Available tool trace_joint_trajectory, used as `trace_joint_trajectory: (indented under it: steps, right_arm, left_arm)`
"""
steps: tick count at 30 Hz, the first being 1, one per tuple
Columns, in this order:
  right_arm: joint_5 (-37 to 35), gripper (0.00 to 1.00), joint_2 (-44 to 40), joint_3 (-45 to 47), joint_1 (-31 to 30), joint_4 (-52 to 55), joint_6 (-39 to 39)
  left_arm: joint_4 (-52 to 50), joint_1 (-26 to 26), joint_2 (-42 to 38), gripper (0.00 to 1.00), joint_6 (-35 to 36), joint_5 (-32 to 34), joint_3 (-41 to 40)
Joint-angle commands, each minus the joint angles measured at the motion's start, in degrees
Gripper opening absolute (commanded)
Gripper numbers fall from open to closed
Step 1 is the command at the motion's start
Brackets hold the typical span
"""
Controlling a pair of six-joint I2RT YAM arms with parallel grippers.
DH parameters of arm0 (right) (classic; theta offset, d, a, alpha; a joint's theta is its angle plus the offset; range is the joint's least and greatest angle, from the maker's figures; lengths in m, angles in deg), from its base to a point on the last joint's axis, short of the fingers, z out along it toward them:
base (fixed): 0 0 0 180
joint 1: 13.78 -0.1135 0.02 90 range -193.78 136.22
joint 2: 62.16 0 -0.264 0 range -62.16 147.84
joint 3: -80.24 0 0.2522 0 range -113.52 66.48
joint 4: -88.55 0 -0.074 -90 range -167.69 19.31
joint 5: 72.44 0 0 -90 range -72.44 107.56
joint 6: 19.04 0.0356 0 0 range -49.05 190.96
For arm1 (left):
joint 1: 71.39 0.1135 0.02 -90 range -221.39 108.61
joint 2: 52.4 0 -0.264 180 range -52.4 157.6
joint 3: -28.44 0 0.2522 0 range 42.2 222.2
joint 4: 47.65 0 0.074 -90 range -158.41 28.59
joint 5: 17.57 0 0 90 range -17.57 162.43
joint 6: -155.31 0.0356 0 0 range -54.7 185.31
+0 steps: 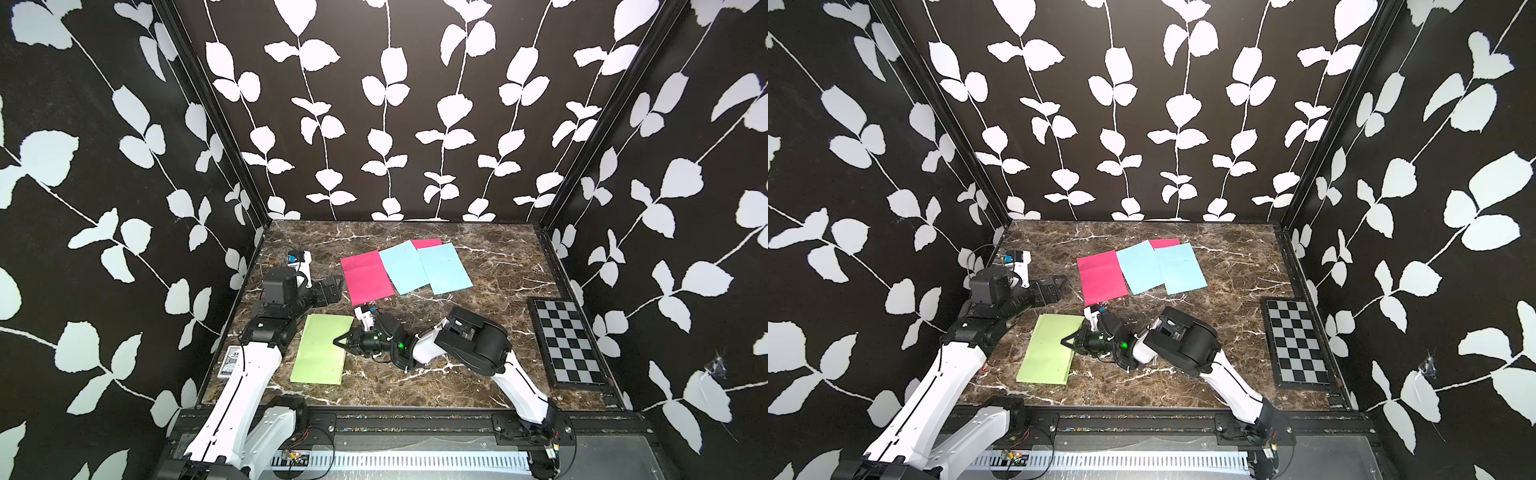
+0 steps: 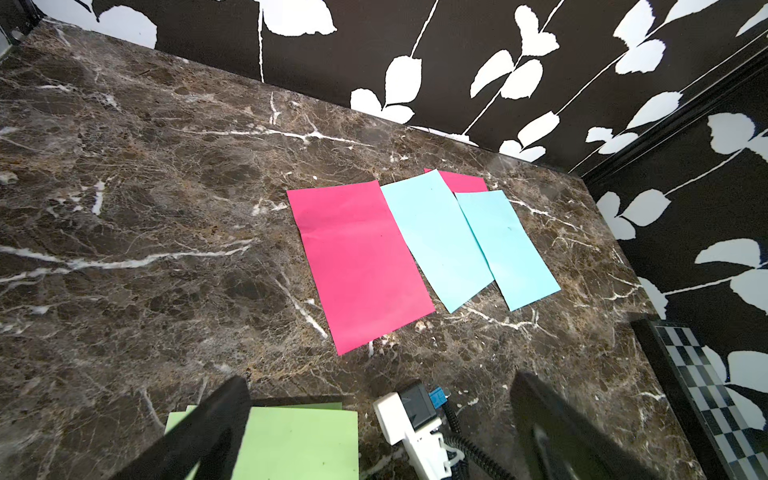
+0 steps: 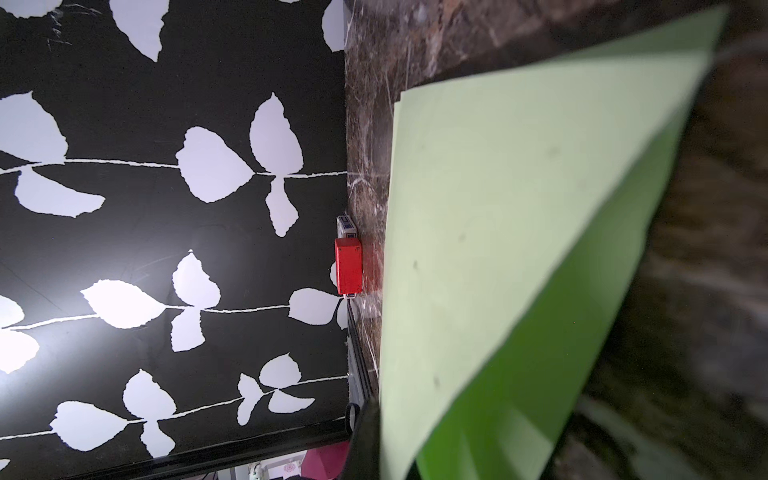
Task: Sort the scattered colored papers by color
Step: Place the colored paper.
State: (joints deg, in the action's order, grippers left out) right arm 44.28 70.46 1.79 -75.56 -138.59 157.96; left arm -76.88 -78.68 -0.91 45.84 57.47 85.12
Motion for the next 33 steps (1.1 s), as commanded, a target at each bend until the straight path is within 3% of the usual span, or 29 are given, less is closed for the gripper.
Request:
trace_joint_trajectory:
  steps: [1, 11, 15, 33]
  right_arm:
    - [0.01, 0.0, 1.12, -2.24, 0.1, -1.56, 9.54]
    - [0.52, 0.0, 1.07, -2.11, 0.17, -1.72, 9.3]
    - [0.29, 0.21, 0.98, -2.02, 0.17, -1.44, 9.39]
    - [-0.24, 0.45, -7.54, -1.1, 0.61, 14.61, -0.25]
  left_arm:
    - [0.87, 0.28, 0.22, 0.99, 0.55, -0.77, -0.82]
    - [1.05, 0.42, 0.29, 0.99, 0.57, -1.29, -1.17]
    - [1.12, 0.46, 0.33, 0.99, 0.48, -1.65, -1.34]
    - [3.05, 0.6, 0.24, 0.99, 0.32, -3.13, -2.88]
